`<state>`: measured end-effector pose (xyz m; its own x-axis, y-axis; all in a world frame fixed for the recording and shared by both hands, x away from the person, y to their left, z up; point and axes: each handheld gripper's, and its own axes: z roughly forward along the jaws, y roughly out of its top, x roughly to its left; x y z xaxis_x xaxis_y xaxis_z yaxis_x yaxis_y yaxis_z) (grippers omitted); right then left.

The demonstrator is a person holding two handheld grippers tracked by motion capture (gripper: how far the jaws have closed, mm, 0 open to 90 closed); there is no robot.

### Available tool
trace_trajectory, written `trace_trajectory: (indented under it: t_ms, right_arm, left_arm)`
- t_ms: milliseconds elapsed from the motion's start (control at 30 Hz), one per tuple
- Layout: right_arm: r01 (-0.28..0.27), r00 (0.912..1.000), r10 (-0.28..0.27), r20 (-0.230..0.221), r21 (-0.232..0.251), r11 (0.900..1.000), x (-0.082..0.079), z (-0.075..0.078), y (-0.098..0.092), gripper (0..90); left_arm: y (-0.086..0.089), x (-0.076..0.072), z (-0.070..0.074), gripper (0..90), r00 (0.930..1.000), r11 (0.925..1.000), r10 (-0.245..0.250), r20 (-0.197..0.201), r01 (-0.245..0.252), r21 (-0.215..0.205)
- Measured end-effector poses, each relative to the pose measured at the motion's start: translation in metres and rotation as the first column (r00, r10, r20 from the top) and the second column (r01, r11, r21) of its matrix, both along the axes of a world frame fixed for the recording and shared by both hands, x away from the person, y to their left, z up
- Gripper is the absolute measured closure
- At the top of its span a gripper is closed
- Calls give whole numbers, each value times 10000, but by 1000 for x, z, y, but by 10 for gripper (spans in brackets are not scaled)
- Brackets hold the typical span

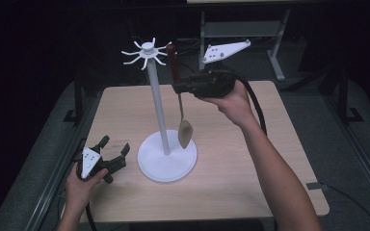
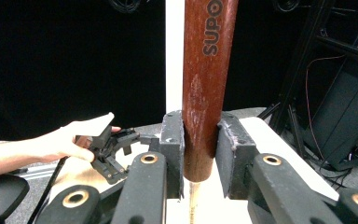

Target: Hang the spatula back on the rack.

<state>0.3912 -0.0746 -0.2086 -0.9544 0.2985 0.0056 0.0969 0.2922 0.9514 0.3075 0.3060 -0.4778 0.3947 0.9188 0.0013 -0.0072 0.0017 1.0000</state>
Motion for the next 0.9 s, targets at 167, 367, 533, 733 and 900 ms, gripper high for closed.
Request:
trace_trajectory:
  t_ms: [167,367,533,733,900]
  right_arm:
    - [-74,10000,73,-55,-54,10000,2,-1,6,738]
    - [8,9998,-8,218,17,10000,1,-2,7,691]
    - [48,9998,-51,177,181,9998,-1,0,2,619]
    - [393,9992,-393,-31,276,9988,-5,-7,-14,509]
    - [748,9970,-747,-189,61,9972,-7,-18,-29,477]
  left_arm:
    - [0,0,0,127,10000,10000,-6,-2,6,5]
    - [0,0,0,127,10000,10000,-7,-13,7,18]
    - [0,0,0,127,10000,10000,2,-45,-2,13]
    - [0,0,0,127,10000,10000,39,-3,-39,3]
    - [0,0,0,127,10000,10000,50,21,-50,-27]
